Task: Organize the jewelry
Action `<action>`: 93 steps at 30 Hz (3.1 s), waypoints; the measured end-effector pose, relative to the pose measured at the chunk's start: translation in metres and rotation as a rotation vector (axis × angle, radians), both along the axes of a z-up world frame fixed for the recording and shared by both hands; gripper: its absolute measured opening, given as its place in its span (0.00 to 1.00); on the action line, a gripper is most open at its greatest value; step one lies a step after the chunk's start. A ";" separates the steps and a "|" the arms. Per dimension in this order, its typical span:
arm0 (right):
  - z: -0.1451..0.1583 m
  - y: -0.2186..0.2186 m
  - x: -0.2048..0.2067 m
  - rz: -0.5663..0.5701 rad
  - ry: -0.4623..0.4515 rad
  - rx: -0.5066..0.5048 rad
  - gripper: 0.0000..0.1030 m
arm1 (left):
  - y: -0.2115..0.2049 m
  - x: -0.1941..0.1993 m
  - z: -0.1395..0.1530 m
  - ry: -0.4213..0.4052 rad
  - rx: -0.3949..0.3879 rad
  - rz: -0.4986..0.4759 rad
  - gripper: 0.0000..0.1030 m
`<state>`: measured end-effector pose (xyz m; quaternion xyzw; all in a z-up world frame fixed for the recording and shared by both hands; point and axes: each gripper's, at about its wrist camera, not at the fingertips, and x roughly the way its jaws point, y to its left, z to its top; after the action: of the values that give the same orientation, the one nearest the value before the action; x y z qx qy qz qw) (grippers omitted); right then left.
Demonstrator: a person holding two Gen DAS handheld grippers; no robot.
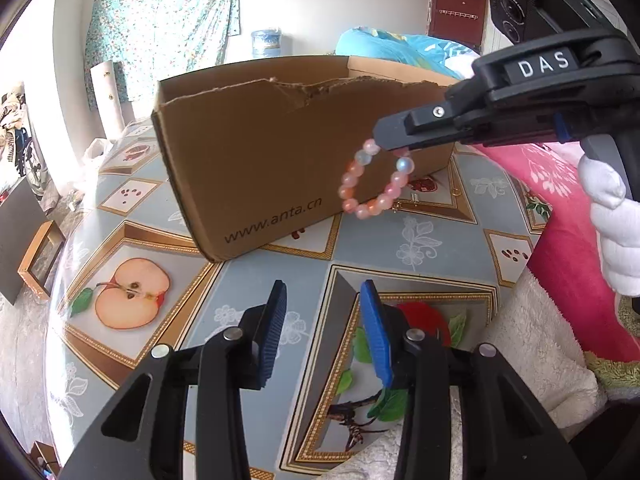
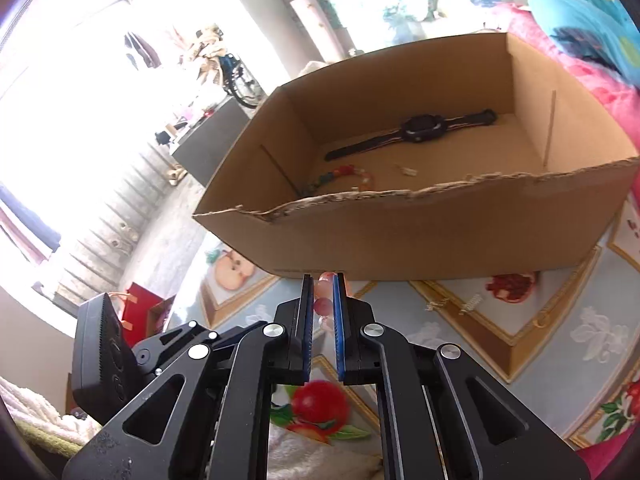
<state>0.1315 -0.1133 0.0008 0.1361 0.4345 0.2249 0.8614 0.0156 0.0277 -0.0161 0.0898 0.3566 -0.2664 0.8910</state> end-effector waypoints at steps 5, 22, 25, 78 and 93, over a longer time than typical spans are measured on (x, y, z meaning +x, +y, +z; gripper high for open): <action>-0.027 0.022 0.008 0.038 0.061 -0.004 0.10 | 0.010 -0.001 0.000 0.013 0.005 0.040 0.36; -0.045 -0.074 -0.031 -0.231 0.054 -0.130 0.13 | -0.067 0.008 0.013 -0.031 0.011 -0.130 0.36; -0.052 -0.082 -0.033 -0.253 0.048 -0.166 0.14 | -0.084 0.015 0.013 -0.041 0.031 -0.156 0.36; -0.051 -0.097 -0.045 -0.220 -0.133 -0.385 0.21 | -0.112 0.036 0.005 0.023 0.066 -0.160 0.00; -0.057 -0.103 -0.032 -0.134 -0.065 -0.296 0.22 | -0.111 0.041 0.003 0.029 0.067 -0.149 0.00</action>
<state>0.0998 -0.2160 -0.0566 0.0289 0.4250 0.1049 0.8986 0.0561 -0.0833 -0.0132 0.1419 0.3703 -0.3213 0.8599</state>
